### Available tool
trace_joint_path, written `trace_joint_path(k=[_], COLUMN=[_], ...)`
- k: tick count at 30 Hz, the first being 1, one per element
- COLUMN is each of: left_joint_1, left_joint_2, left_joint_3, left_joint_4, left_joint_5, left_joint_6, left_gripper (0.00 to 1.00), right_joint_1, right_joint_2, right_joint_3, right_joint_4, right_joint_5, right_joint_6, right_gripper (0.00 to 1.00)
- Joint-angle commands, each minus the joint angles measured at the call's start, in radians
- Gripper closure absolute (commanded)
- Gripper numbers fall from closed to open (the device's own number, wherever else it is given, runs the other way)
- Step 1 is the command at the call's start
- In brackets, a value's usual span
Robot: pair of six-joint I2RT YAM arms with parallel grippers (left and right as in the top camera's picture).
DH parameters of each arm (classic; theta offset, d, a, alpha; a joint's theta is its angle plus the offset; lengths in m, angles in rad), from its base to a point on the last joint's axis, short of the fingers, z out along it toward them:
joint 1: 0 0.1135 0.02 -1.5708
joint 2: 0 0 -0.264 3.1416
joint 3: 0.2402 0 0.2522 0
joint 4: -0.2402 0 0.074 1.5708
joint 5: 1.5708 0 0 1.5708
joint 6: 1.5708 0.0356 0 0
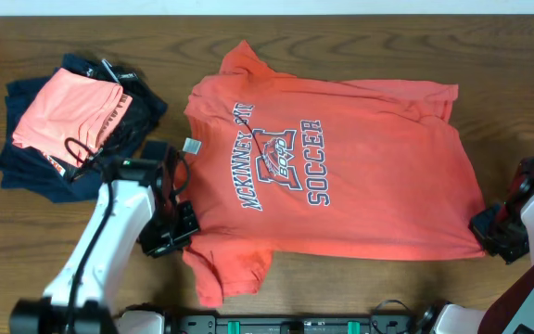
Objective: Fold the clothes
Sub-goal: 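Lift the hem with both grippers and fold it up toward the collar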
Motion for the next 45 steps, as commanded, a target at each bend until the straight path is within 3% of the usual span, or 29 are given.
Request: trace_joint_path(k=[1, 7, 15, 24, 29, 45], left_joint_1=[0.006, 0.01, 0.01, 0.01, 0.01, 0.01], left_joint_2=[-0.136, -0.3, -0.325, -0.321, -0.26, 0.14], left_joint_3=[-0.004, -0.004, -0.004, -0.005, -0.005, -0.005], left_joint_4=[-0.022, 0.024, -0.019, 0.384, 0.563, 0.86], left_joint_5=[-0.006, -0.006, -0.005, 0.017, 0.017, -0.044], left_joint_6=[0.023, 0.011, -0.008, -0.038, -0.045, -0.045], left_gripper=[0.94, 0.94, 0.94, 0.94, 0.94, 0.94], right_joint_1=[-0.058, -0.073, -0.073, -0.05, -0.001, 0.167], right_joint_2=[-0.038, -0.119, -0.201, -0.202, -0.18, 0.071], right_joint_3=[0.0, 0.0, 0.0, 0.0, 0.0, 0.0], right_joint_4=[-0.008, -0.011, -0.035, 0.267, 0.413, 0.71], right_joint_5=[0.039, 0.018, 0.016, -0.303, -0.34, -0.342], right_joint_6=[-0.006, -0.007, -0.011, -0.161, -0.165, -0.228], right_gripper=[0.99, 0.99, 0.99, 0.99, 0.99, 0.98])
